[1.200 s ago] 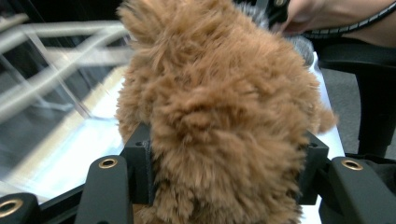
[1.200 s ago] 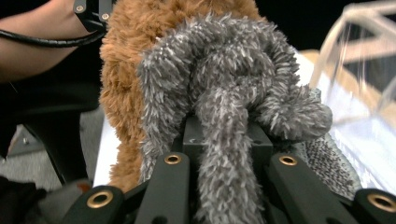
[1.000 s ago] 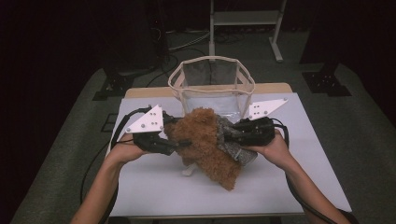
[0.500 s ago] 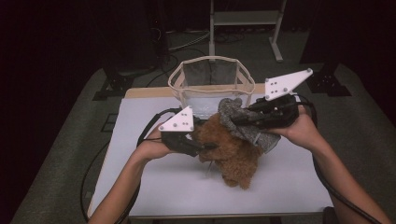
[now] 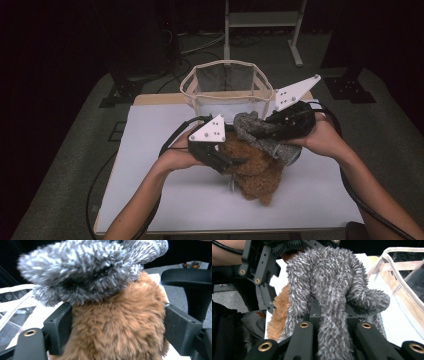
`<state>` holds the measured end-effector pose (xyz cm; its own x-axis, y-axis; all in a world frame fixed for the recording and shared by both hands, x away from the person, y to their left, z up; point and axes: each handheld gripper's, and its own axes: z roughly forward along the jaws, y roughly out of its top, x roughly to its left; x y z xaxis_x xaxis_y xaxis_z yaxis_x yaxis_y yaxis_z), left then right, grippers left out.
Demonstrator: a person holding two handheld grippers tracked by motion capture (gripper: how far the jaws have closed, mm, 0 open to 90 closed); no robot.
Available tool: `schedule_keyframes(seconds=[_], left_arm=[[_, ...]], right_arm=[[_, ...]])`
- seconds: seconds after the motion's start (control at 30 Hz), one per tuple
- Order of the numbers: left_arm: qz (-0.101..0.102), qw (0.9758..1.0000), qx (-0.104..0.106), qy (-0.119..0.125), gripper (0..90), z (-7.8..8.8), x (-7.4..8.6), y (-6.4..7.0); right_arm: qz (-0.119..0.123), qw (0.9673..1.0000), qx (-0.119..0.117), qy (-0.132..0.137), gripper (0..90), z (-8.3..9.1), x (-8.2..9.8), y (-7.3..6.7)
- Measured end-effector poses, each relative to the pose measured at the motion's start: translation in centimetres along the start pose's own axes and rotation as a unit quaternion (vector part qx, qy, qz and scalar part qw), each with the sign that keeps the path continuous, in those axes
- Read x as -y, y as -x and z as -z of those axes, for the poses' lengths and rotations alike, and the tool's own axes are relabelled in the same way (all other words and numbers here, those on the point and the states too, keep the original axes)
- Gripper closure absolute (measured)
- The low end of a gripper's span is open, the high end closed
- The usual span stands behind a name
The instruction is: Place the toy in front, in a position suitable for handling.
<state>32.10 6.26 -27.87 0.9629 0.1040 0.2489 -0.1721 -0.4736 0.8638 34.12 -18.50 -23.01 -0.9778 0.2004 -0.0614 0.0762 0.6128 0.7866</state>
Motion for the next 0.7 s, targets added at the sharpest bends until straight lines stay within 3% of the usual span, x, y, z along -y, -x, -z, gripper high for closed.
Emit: schedule_keyframes(seconds=[0.23,0.37,0.47,0.6,0.7], left_arm=[[0.027,0.9995,-0.004,-0.013,10.7,0.2,0.5,-0.2],[0.037,0.9992,0.011,-0.011,26.9,-0.2,0.6,-0.2],[0.024,0.9996,0.009,-0.011,35.4,-0.5,0.1,0.1],[0.002,0.9998,0.015,-0.013,36.3,-1.0,-0.7,0.8],[0.001,0.9998,0.009,-0.020,37.6,-0.9,-0.8,0.8]], right_arm=[[0.002,1.0000,0.008,0.002,74.9,0.7,0.4,-0.2],[0.010,0.9999,0.008,-0.002,74.9,0.9,0.2,-0.6],[0.019,0.9997,0.008,-0.011,74.8,0.9,-0.6,-0.8],[0.026,0.9996,-0.006,-0.011,74.8,0.4,-1.7,-1.0],[0.030,0.9993,-0.010,-0.018,74.7,-0.1,-2.2,-1.2]])
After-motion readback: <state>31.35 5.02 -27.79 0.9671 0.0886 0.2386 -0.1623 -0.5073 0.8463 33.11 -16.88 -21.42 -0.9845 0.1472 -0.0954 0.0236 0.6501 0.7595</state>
